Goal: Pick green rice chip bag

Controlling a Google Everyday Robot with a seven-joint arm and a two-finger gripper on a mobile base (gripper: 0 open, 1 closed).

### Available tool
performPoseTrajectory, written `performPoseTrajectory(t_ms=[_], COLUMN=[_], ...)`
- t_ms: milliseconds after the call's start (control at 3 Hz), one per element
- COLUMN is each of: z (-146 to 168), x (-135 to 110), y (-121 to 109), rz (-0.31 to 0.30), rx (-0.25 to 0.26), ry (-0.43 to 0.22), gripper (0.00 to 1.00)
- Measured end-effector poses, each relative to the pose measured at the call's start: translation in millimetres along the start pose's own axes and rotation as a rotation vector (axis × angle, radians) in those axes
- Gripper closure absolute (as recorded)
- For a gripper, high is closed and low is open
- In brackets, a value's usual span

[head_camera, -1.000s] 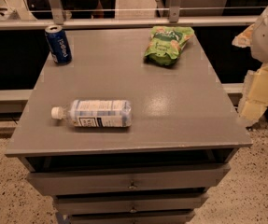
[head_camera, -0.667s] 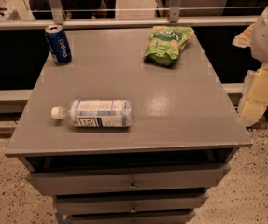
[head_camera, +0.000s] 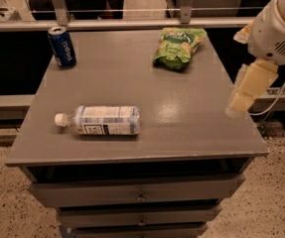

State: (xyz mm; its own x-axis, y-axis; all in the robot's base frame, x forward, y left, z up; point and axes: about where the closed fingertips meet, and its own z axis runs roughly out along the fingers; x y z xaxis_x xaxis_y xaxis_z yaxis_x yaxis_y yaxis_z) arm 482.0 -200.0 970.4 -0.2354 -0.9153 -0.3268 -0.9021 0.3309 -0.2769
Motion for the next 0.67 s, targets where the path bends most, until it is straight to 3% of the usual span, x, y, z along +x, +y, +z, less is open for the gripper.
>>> performPoseTrajectory(t_ms=[667], z=[76], x=[-47], y=[-107], rz=[0.152], rx=[0.145], ry=[-0.219], gripper=[0.00])
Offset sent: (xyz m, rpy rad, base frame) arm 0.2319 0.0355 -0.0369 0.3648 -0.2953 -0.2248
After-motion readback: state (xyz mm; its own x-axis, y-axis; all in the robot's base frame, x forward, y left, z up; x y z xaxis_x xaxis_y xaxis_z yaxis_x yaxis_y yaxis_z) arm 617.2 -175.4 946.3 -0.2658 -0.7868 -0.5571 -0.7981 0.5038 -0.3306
